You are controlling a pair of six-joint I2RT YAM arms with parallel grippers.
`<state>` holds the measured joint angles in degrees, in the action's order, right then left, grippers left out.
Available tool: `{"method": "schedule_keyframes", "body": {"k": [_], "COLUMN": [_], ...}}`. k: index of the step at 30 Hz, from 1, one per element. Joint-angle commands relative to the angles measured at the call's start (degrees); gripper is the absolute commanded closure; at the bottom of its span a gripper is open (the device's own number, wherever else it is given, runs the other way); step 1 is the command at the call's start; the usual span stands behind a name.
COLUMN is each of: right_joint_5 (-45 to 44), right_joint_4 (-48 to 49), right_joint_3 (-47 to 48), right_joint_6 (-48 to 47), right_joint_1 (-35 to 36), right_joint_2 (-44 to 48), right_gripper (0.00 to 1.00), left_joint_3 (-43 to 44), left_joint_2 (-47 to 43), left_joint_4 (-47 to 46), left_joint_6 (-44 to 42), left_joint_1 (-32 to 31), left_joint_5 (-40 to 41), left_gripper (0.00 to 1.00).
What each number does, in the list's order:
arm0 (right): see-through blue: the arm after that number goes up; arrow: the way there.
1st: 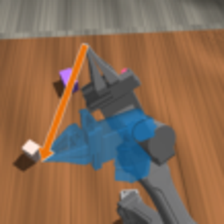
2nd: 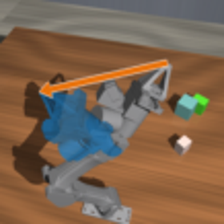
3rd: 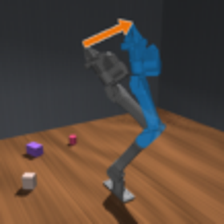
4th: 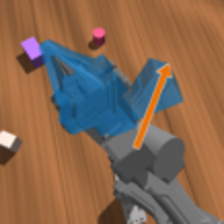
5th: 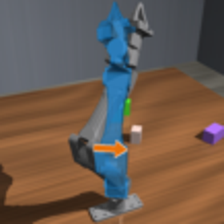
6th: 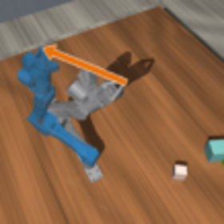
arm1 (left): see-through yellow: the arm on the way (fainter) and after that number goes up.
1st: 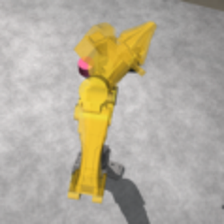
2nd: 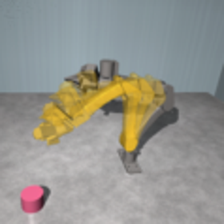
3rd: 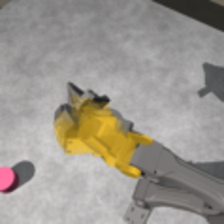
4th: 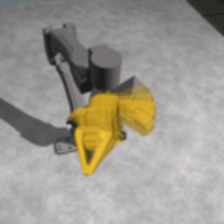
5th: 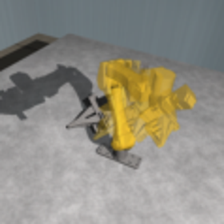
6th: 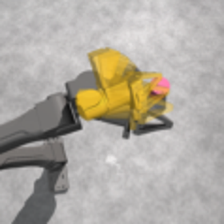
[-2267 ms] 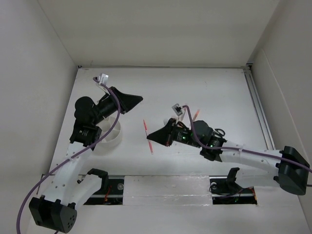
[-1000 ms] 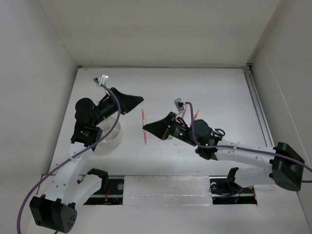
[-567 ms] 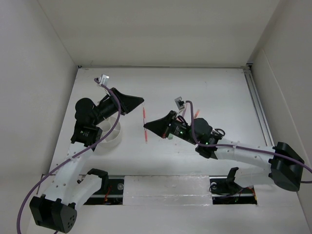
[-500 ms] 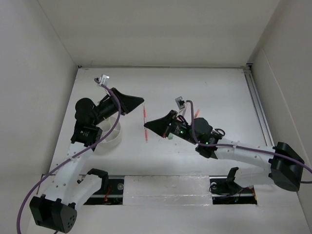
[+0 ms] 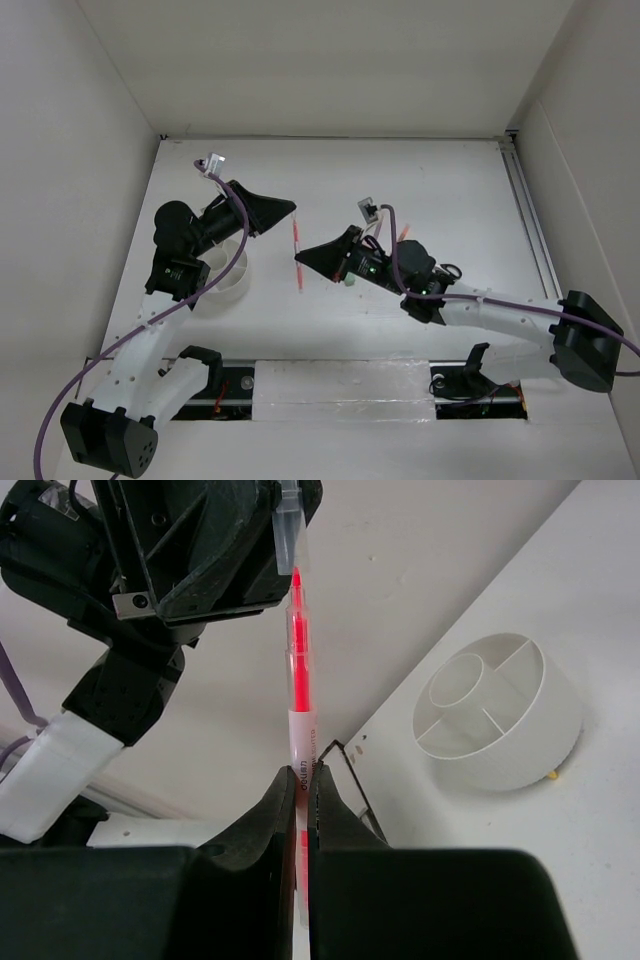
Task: Sort the stationery into containers
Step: Close the pen cap on the pen.
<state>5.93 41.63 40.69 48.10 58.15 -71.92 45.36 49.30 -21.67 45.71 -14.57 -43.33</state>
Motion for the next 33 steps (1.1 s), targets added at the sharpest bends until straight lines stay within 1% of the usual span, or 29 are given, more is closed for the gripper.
{"method": "schedule_keyframes", "body": {"k": [1, 10, 20, 33], "right_joint_5": [2.23, 2.77, 2.15, 1.01], "right_joint_4": [5.13, 5.83, 5.83, 6.98], "right_joint_3": [3.60, 4.23, 3.70, 3.69], "right_joint_6": [0.51, 1.74, 1.74, 3.31], "right_joint_1": [-0.32, -0.32, -1.37, -1.90], "right_joint_2": [-1.11, -1.64, -0.06, -0.06], "right_gripper": [1.00, 1.00, 1.00, 1.00], "left_joint_3": [-0.10, -0.10, -0.10, -0.63], "left_joint_2": [-1.22, -1.75, -1.75, -1.75], "left_joint_4": [-3.73, -3.20, -3.20, -4.34], "left_joint_6": [-1.77, -2.82, -3.35, -3.35], "left_joint_1": [-0.02, -0.02, -0.02, -0.02], "left_joint_5": [-0.97, -0.35, -0.35, -1.93], "left_gripper": [1.00, 1.00, 1.00, 1.00]}}
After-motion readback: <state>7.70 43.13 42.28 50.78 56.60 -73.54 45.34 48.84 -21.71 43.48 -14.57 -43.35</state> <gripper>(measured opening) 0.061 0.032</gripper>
